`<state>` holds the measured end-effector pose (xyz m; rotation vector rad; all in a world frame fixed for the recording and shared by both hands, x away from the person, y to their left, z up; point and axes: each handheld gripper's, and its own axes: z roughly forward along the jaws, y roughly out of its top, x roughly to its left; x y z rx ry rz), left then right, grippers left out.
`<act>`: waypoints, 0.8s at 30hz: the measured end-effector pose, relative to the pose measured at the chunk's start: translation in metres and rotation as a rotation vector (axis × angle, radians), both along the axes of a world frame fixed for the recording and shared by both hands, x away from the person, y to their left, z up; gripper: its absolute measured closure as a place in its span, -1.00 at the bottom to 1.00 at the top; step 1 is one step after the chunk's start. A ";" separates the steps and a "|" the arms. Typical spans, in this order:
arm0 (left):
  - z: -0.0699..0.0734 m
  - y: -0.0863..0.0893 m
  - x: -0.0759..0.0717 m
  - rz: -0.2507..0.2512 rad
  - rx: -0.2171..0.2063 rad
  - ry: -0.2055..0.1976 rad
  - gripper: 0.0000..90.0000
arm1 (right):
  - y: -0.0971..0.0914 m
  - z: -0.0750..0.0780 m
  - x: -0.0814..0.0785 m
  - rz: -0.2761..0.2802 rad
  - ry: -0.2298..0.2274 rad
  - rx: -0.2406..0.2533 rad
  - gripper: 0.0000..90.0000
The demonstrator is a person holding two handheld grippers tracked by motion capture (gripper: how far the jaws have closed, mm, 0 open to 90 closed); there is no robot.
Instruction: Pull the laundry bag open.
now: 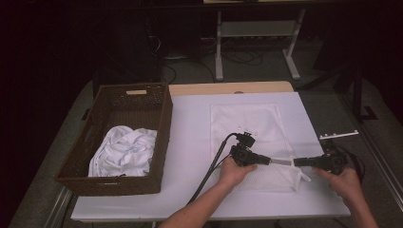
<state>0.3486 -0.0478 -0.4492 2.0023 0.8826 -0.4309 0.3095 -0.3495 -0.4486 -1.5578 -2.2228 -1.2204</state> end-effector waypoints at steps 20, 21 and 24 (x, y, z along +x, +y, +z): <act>0.003 0.028 -0.001 0.022 -0.011 -0.005 0.93 | -0.002 0.005 -0.002 -0.016 -0.029 0.023 0.91; 0.004 0.034 -0.001 0.029 -0.010 -0.012 0.93 | -0.002 0.005 -0.002 -0.017 -0.030 0.019 0.91; 0.005 0.039 -0.002 0.038 -0.009 -0.017 0.93 | -0.002 0.004 -0.002 -0.017 -0.029 0.012 0.91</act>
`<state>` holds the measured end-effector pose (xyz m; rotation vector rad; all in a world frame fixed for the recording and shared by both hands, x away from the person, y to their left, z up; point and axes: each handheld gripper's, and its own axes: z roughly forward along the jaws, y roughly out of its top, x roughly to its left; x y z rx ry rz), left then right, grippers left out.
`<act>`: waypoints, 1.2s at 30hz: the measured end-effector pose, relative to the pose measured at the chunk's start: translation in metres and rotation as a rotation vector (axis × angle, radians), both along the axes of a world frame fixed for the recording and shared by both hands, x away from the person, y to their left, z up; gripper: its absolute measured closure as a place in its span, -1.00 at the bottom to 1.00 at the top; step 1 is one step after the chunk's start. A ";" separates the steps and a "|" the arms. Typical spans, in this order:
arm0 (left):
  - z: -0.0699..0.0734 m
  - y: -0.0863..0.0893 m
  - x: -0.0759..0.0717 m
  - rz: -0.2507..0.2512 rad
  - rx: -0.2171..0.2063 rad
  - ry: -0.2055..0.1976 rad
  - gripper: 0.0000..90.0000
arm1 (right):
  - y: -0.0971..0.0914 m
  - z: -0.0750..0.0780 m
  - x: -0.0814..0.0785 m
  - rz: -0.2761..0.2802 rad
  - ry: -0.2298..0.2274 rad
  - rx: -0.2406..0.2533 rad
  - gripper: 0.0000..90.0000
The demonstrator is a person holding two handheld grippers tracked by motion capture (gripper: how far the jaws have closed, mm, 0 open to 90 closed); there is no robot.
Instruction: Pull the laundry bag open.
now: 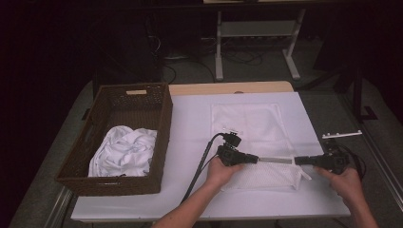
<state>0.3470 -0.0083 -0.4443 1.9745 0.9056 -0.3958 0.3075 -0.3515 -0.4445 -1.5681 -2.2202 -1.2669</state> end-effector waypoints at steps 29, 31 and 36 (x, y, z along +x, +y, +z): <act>0.011 0.094 -0.017 0.153 0.092 -0.093 0.92 | 0.004 0.003 0.007 -0.018 -0.024 -0.077 0.91; 0.013 0.102 -0.020 0.171 0.107 -0.103 0.92 | 0.004 0.001 0.006 -0.019 -0.019 -0.079 0.91; 0.013 0.110 -0.025 0.194 0.121 -0.117 0.92 | 0.004 0.001 0.006 -0.016 -0.023 -0.087 0.91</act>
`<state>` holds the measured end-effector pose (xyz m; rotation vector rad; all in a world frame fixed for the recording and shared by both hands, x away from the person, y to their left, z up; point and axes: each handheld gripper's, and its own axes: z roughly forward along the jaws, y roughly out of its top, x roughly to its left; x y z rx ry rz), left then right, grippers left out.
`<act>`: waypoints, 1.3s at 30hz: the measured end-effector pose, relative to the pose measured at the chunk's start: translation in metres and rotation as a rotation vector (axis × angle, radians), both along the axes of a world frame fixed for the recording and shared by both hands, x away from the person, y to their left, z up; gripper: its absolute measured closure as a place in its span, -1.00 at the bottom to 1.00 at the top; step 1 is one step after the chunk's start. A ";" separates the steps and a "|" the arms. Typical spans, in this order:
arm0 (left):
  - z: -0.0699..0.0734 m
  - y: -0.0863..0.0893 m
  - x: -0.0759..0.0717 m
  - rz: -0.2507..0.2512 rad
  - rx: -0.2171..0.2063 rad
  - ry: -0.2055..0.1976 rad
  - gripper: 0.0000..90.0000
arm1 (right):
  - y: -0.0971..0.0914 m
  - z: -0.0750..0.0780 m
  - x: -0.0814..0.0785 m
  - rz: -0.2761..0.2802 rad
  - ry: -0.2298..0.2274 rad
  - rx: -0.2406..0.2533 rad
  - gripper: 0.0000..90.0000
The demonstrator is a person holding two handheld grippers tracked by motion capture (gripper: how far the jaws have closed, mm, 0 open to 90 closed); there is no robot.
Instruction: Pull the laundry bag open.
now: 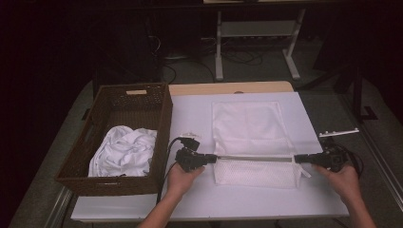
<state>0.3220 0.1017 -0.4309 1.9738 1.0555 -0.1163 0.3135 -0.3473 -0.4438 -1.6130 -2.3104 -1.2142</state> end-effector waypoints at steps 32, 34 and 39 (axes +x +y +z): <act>-0.005 0.017 -0.010 0.040 0.017 -0.043 0.40 | 0.007 0.004 -0.027 0.007 -0.149 -0.081 0.24; -0.004 0.017 -0.010 0.036 0.012 -0.049 0.37 | 0.005 0.005 -0.031 -0.002 -0.164 -0.086 0.21; -0.003 0.016 -0.012 0.033 0.006 -0.057 0.31 | 0.006 0.008 -0.045 -0.013 -0.187 -0.104 0.19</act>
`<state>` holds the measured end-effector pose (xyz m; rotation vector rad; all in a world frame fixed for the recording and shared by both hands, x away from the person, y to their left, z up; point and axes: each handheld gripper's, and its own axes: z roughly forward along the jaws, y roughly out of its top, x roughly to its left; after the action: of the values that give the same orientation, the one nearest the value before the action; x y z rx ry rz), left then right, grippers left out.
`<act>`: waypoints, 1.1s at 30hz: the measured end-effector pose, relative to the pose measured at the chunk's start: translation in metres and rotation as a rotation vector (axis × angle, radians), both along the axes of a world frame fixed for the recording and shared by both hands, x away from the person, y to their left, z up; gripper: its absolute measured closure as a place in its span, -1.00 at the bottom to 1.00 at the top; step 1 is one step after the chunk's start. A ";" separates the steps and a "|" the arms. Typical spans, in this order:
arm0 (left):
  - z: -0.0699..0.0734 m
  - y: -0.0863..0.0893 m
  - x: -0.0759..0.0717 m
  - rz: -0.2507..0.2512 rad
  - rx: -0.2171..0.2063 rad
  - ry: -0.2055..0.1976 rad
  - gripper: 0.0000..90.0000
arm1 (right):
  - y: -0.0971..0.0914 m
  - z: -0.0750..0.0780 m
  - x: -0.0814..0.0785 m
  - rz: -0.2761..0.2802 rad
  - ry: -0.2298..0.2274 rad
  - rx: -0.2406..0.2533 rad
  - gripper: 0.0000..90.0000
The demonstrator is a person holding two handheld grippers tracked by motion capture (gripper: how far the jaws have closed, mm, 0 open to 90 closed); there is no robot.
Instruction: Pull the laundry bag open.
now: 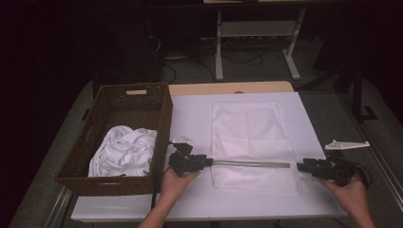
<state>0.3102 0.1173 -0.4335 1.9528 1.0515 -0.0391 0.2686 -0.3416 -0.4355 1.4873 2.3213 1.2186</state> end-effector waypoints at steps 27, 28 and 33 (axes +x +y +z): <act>0.009 -0.009 0.001 -0.042 -0.001 -0.028 0.15 | 0.059 0.011 -0.040 0.165 -0.042 -0.095 0.15; 0.010 -0.010 0.001 -0.044 0.000 -0.030 0.14 | 0.062 0.011 -0.038 0.178 -0.048 -0.095 0.14; 0.012 -0.013 0.001 -0.057 0.000 -0.035 0.11 | 0.072 0.012 -0.029 0.223 -0.069 -0.084 0.10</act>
<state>0.3115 0.1040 -0.4217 1.9757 0.9735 -0.0364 0.2394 -0.2697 -0.4239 1.1671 2.5106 1.1832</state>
